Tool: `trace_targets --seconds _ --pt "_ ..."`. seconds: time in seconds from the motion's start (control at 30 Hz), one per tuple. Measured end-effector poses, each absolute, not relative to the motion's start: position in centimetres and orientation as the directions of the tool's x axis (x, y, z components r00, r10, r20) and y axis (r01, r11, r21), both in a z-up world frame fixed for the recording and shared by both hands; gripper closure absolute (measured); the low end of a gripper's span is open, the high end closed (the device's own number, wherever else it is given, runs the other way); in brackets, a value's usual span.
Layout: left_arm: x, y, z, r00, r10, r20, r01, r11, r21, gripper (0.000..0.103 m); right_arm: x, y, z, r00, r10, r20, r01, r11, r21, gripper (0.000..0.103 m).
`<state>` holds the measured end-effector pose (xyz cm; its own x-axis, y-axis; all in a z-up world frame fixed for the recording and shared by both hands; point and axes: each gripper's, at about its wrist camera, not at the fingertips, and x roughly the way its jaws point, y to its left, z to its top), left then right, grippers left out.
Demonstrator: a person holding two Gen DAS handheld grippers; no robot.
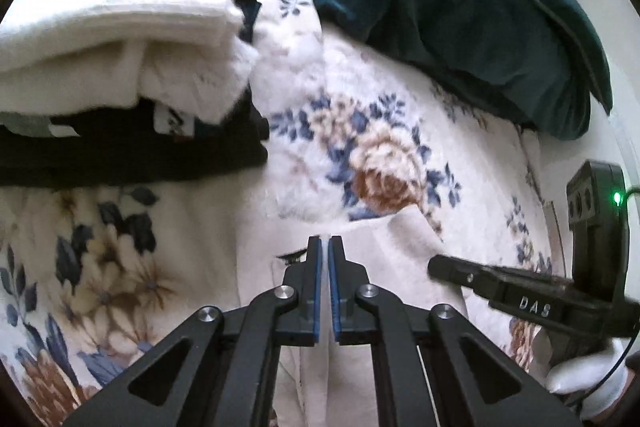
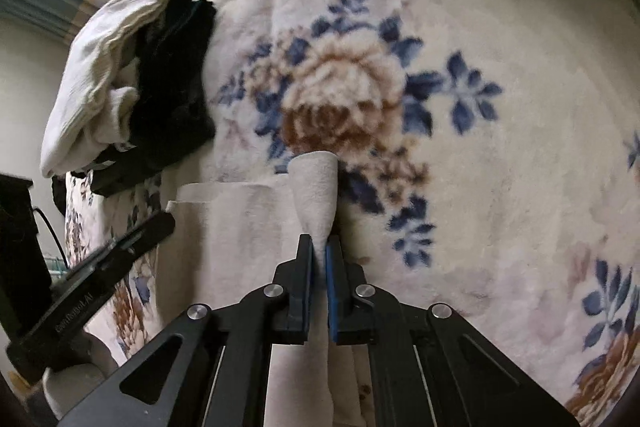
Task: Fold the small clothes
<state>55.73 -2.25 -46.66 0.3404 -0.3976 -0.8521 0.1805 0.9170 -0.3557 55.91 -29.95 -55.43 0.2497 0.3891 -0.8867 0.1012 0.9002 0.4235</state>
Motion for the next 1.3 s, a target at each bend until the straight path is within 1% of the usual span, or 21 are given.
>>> trace_targets --seconds 0.1,0.23,0.27,0.33,0.37,0.47,0.53,0.63,0.67,0.73,0.77,0.8,0.83,1.03,1.17,1.3 --pt "56.2 -1.1 -46.4 0.355 -0.392 -0.849 0.152 0.920 -0.361 0.101 56.0 -29.6 -54.5 0.266 0.389 -0.882 0.085 0.902 0.424 0.097" --pt "57.0 0.6 -47.2 0.297 -0.456 -0.839 0.073 0.887 -0.456 0.098 56.4 -29.5 -53.9 0.264 0.389 -0.882 0.082 0.903 0.423 0.097" --pt "57.1 1.1 -47.6 0.273 -0.487 -0.830 0.044 0.868 -0.495 0.088 56.5 -29.5 -53.9 0.260 0.389 -0.884 0.081 0.903 0.422 0.097" --pt "56.8 1.7 -48.0 0.256 -0.513 -0.819 0.009 0.849 -0.528 0.075 56.6 -29.5 -54.1 0.253 0.385 -0.887 0.083 0.905 0.417 0.097" --pt "56.7 1.9 -48.3 0.249 -0.555 -0.794 0.000 0.820 -0.573 0.068 56.6 -29.5 -54.2 0.251 0.384 -0.888 0.082 0.906 0.415 0.097" --pt "56.7 1.7 -49.1 0.232 -0.571 -0.788 -0.030 0.805 -0.592 0.066 56.5 -29.6 -54.2 0.253 0.386 -0.887 0.083 0.905 0.418 0.097" --pt "56.7 1.0 -49.5 0.220 -0.543 -0.810 -0.020 0.828 -0.560 0.066 56.4 -29.6 -54.3 0.255 0.388 -0.886 0.086 0.903 0.420 0.097" --pt "56.7 -0.7 -49.9 0.206 -0.491 -0.846 0.047 0.869 -0.493 0.066 56.4 -29.7 -54.4 0.256 0.392 -0.884 0.093 0.900 0.426 0.097" --pt "56.7 -1.3 -50.2 0.206 -0.470 -0.858 0.059 0.881 -0.469 0.068 56.4 -29.7 -54.4 0.255 0.391 -0.884 0.096 0.900 0.426 0.097" --pt "56.8 -1.7 -50.5 0.210 -0.454 -0.866 0.077 0.891 -0.448 0.069 56.3 -29.8 -54.5 0.255 0.394 -0.883 0.105 0.897 0.430 0.097" --pt "56.8 -1.7 -50.6 0.211 -0.442 -0.872 0.086 0.897 -0.434 0.083 56.3 -29.8 -54.5 0.256 0.394 -0.883 0.106 0.896 0.431 0.097" --pt "56.9 -2.0 -50.5 0.215 -0.426 -0.879 0.102 0.905 -0.414 0.093 56.3 -29.8 -54.5 0.257 0.394 -0.882 0.106 0.896 0.432 0.097" --pt "57.0 -2.0 -50.4 0.224 -0.422 -0.878 0.112 0.906 -0.407 0.099 56.2 -29.8 -54.4 0.259 0.394 -0.882 0.108 0.896 0.431 0.097" --pt "56.8 -1.6 -49.5 0.274 -0.410 -0.870 0.144 0.912 -0.384 0.101 55.9 -29.8 -54.0 0.268 0.393 -0.880 0.105 0.896 0.432 0.097" --pt "56.4 -0.6 -47.7 0.343 -0.389 -0.855 0.136 0.921 -0.365 0.102 55.8 -30.0 -53.6 0.278 0.404 -0.872 0.106 0.889 0.445 0.097" --pt "56.7 0.9 -45.7 0.405 -0.387 -0.828 0.111 0.920 -0.376 0.102 55.7 -29.8 -52.6 0.292 0.418 -0.860 0.090 0.883 0.460 0.097"
